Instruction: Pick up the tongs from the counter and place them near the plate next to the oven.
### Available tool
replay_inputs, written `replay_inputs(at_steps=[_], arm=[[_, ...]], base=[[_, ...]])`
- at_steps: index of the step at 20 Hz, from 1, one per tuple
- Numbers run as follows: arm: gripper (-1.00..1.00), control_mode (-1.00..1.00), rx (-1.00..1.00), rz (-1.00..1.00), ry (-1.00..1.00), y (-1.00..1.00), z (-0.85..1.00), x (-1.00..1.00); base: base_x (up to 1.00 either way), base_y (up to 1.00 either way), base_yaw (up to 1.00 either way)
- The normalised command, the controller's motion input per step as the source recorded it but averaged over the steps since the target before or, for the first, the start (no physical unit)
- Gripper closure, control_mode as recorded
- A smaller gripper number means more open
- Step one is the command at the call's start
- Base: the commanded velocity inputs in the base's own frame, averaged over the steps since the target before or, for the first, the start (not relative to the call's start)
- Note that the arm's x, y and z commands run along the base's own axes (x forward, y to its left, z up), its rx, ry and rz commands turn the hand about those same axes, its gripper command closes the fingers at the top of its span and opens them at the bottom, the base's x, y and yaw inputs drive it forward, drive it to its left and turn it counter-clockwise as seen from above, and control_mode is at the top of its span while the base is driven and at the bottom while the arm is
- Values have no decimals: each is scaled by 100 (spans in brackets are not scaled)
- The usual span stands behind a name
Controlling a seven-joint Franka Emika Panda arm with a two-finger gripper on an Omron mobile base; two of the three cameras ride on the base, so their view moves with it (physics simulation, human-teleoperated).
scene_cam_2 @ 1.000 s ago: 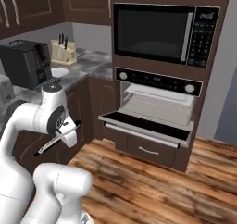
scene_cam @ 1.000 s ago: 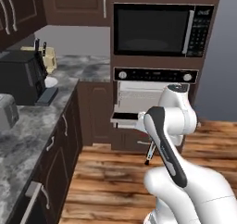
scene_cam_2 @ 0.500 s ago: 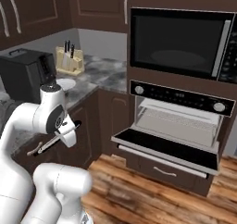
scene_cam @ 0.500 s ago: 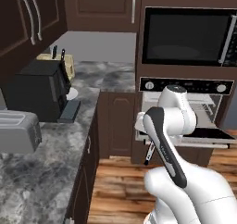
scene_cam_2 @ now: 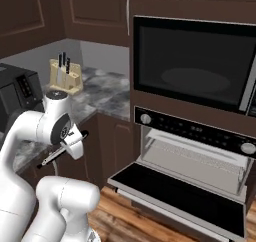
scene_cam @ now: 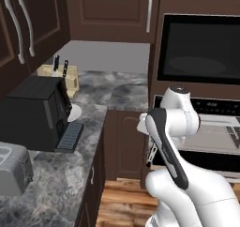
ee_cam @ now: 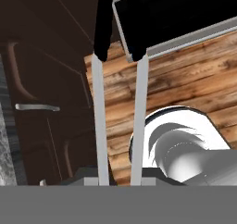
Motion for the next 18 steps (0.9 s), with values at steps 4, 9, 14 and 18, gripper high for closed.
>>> replay_inputs(at_steps=[4, 9, 14, 18], arm=[[100, 100, 0, 0, 0, 0, 0, 0], [100, 100, 0, 0, 0, 0, 0, 0], [100, 100, 0, 0, 0, 0, 0, 0], [100, -100, -4, 7, 0, 0, -3, 28]], base=[[23, 13, 8], [0, 0, 0], [5, 0, 0], [15, 0, 3]])
